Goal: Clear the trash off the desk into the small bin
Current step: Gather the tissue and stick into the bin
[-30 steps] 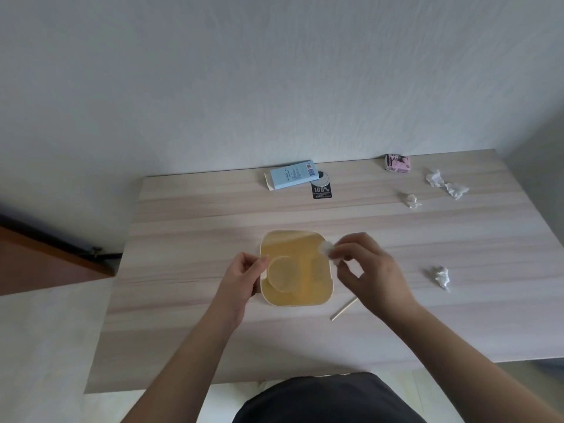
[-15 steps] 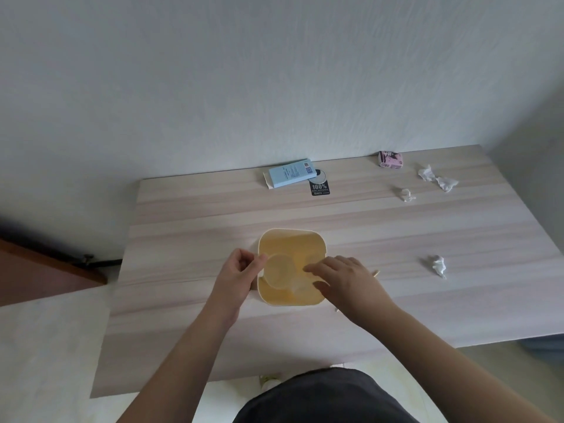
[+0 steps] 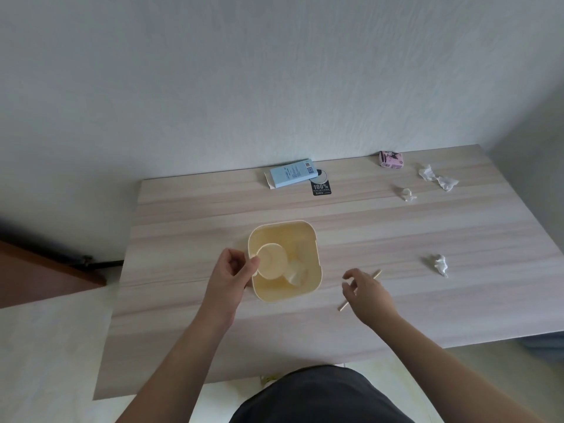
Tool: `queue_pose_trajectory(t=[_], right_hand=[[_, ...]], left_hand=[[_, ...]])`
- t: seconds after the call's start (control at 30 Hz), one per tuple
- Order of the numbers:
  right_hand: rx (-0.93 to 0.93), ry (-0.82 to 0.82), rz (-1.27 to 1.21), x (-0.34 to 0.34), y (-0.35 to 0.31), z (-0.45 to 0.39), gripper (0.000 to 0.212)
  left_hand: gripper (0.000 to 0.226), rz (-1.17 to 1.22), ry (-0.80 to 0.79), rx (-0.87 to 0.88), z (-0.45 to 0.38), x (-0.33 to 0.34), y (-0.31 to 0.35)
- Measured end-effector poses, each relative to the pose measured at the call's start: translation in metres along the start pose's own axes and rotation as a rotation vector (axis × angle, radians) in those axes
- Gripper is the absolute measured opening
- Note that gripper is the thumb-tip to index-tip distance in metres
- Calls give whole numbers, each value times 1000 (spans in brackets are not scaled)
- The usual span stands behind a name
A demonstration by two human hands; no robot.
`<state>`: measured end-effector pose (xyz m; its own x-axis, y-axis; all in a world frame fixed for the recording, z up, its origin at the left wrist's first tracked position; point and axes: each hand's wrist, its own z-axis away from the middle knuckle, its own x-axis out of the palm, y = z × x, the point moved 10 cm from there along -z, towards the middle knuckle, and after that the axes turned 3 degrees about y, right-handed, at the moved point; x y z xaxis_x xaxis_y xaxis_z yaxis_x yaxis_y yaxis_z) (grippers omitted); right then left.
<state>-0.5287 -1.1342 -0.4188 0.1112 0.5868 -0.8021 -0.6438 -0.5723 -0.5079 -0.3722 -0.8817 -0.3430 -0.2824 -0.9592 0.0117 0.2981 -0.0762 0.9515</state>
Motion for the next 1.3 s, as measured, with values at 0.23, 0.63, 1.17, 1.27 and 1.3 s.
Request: queue_pose_trajectory(t=[0.23, 0.63, 1.17, 1.27, 1.3], right_hand=[[162, -226, 242, 57, 53, 0, 33], [185, -100, 370, 48, 67, -9, 27], [-57, 26, -84, -24, -3, -8, 24], [-209, 110, -153, -54, -48, 1, 24], [-265, 146, -168, -66, -64, 6, 23]], left_hand=[[33, 135, -67, -65, 1, -8, 2], [13, 191, 35, -171, -4, -21, -19], [24, 123, 24, -181, -17, -12, -27], [14, 95, 31, -178, -22, -9, -29], [15, 80, 34, -175, -24, -9, -30]])
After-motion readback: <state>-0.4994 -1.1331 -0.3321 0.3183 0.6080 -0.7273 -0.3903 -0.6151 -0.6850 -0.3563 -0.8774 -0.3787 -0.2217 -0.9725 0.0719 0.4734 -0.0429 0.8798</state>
